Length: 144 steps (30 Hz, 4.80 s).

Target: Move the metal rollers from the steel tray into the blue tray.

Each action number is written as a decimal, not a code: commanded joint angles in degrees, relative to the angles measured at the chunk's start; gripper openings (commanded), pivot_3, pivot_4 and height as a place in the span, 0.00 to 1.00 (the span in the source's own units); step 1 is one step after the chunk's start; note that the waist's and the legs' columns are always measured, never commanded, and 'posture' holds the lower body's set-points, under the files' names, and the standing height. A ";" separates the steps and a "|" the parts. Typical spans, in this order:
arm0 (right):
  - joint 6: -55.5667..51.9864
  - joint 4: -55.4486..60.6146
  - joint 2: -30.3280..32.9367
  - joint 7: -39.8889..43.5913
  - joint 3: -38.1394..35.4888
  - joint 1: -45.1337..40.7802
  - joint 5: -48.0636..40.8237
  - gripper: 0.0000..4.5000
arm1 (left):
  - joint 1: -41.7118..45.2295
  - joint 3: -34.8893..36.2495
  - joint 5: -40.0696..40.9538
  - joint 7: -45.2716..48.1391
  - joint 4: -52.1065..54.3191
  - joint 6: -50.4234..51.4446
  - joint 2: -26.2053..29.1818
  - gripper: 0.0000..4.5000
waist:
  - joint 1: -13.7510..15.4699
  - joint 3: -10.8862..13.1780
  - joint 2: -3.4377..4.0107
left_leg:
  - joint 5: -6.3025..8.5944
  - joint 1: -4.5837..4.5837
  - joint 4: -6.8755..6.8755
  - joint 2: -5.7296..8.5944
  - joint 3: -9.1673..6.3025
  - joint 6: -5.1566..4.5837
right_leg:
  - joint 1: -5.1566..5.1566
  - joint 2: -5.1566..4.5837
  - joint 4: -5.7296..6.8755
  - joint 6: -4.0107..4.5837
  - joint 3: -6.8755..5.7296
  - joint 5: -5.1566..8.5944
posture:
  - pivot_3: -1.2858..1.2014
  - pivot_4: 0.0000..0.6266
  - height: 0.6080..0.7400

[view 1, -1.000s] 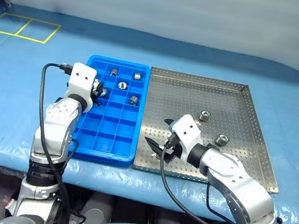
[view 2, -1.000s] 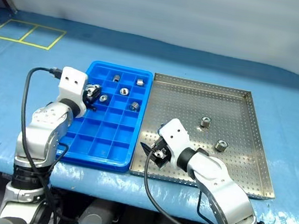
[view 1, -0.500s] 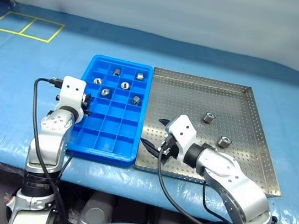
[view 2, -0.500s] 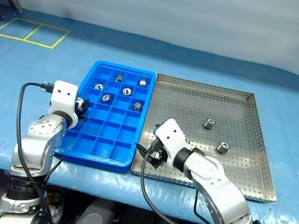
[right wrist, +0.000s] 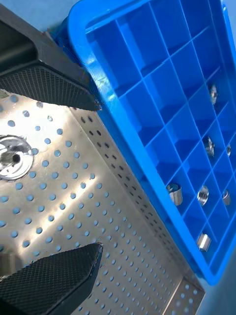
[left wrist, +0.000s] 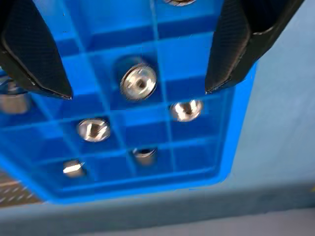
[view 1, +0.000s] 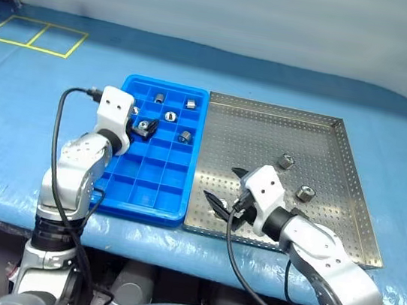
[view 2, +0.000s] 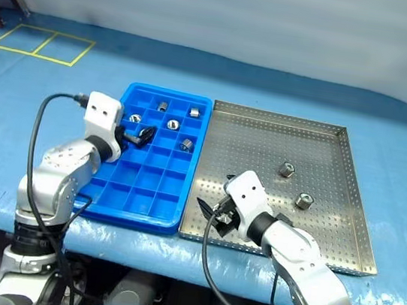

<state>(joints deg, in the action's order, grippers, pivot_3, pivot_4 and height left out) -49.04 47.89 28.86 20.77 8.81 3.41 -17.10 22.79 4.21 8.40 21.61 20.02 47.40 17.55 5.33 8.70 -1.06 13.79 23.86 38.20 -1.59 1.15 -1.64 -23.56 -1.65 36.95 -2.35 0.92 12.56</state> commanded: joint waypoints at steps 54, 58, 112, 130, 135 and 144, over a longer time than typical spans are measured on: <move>-3.47 4.52 -3.59 -8.43 1.20 2.98 7.17 1.00 | 13.10 -16.52 -4.13 12.66 -19.91 -8.55 -10.22 0.38 | -6.75 -0.04 0.07 | 0.03 -0.09 0.00 -0.01 0.21 -0.05 | -0.09 0.16 0.10 -0.62 0.31 -0.05 | 0.52 0.24 1.00; -2.54 1.82 -2.49 -5.55 3.28 -1.32 7.06 1.00 | 7.32 -13.15 -6.15 7.18 -11.59 -10.97 -7.73 0.38 | -6.06 -0.04 0.08 | 0.02 -0.10 -0.04 -0.01 0.20 -0.04 | -0.11 0.18 0.10 -0.61 0.31 -0.06 | 0.55 0.24 1.00; 2.15 -6.20 -1.25 4.18 8.90 -9.33 7.47 1.00 | -17.41 -1.09 3.96 6.35 10.47 2.85 12.10 1.00 | 1.91 0.01 0.06 | 0.02 -0.01 -0.14 -0.05 0.06 -0.02 | -0.09 -0.12 -0.05 -0.16 -0.05 0.21 | 0.62 0.24 1.00; -5.19 7.81 4.22 0.98 -5.51 10.40 7.16 1.00 | 4.73 -19.56 7.52 28.25 -3.96 -12.79 12.36 1.00 | -1.13 0.01 0.07 | 0.02 0.01 -0.09 0.06 0.06 -0.02 | -0.06 -0.01 -0.04 -0.17 -0.07 0.23 | 0.55 0.24 1.00; -5.88 11.21 2.77 -1.42 -6.16 15.17 7.41 1.00 | 9.69 -25.89 5.58 35.13 -10.40 -16.94 11.79 1.00 | -3.34 0.00 0.07 | 0.02 0.00 -0.12 0.07 0.10 -0.02 | -0.09 0.04 -0.04 -0.17 0.00 0.23 | 0.53 0.24 1.00; -3.44 12.11 -0.06 -6.31 -4.12 19.42 8.39 1.00 | 15.88 -34.84 0.18 46.67 -20.41 -23.66 11.60 1.00 | -5.40 0.00 0.08 | 0.02 -0.05 -0.07 0.02 0.18 -0.02 | -0.10 0.13 0.00 -0.20 0.15 0.22 | 0.49 0.24 1.00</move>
<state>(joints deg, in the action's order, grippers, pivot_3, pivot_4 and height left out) -54.11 57.49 29.11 15.60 4.68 22.18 -9.32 37.36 -30.06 9.38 66.04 -0.24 25.75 29.18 -0.07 8.69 -0.98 13.81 23.81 38.13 -1.58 1.34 -1.67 -23.67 -1.52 36.95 -2.55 1.08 12.78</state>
